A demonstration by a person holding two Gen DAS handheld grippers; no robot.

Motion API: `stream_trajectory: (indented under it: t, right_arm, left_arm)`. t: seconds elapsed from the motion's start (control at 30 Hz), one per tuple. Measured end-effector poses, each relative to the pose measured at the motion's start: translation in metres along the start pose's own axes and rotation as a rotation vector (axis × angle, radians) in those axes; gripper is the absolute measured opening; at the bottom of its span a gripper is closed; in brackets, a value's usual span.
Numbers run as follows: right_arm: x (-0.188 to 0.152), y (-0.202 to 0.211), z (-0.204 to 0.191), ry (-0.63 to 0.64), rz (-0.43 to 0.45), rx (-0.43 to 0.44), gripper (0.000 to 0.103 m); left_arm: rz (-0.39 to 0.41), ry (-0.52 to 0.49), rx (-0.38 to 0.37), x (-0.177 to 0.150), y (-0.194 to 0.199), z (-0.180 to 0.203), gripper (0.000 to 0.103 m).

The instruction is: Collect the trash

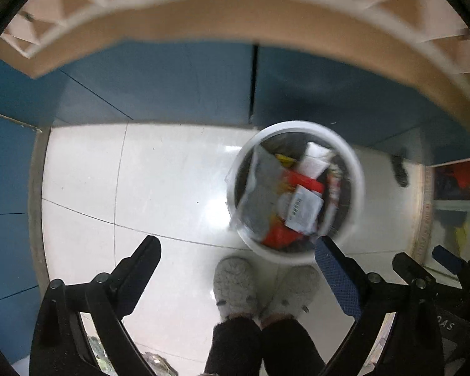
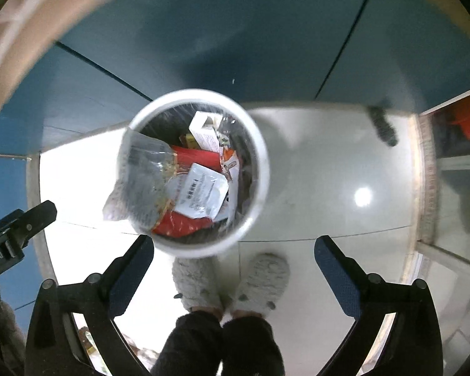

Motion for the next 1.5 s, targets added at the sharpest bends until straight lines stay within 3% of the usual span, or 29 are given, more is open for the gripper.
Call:
stream_trajectory:
  t: [0.1, 0.5, 0.8, 0.97, 1.23, 1.5]
  right_arm:
    - [-0.008, 0.055, 0.004, 0.013, 0.032, -0.008, 0.103]
    - [-0.036, 0.357, -0.019, 0.071, 0.225, 0.006, 0.103]
    - [-0.059, 0.524, -0.045, 0.075, 0.323, 0.069, 0.103]
    - [-0.069, 0.573, -0.053, 0.075, 0.323, 0.135, 0.103]
    - [-0.089, 0.616, -0.07, 0.1, 0.288, 0.245, 0.103]
    - [-0.098, 0.628, -0.076, 0.127, 0.279, 0.289, 0.103]
  left_arm:
    - [0.03, -0.021, 0.005, -0.008, 0.063, 0.008, 0.1]
    - [0.21, -0.042, -0.019, -0.016, 0.309, 0.015, 0.1]
    - [0.313, -0.07, -0.111, -0.019, 0.43, 0.016, 0.1]
    - [0.34, -0.082, -0.183, -0.019, 0.472, 0.022, 0.1]
    - [0.369, -0.054, -0.309, -0.029, 0.514, 0.027, 0.101]
    - [0.365, -0.053, -0.333, -0.043, 0.522, 0.031, 0.103]
Point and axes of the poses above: each gripper's, at about its wrist camera, not at the fingertips, and y roughly against the way its jaws point, z to its right, x to its top, the point moved 10 cm from there along -y, roughly the way its jaws point, and after that the axes turned 10 degrees about -y, right-handed, at the moved point
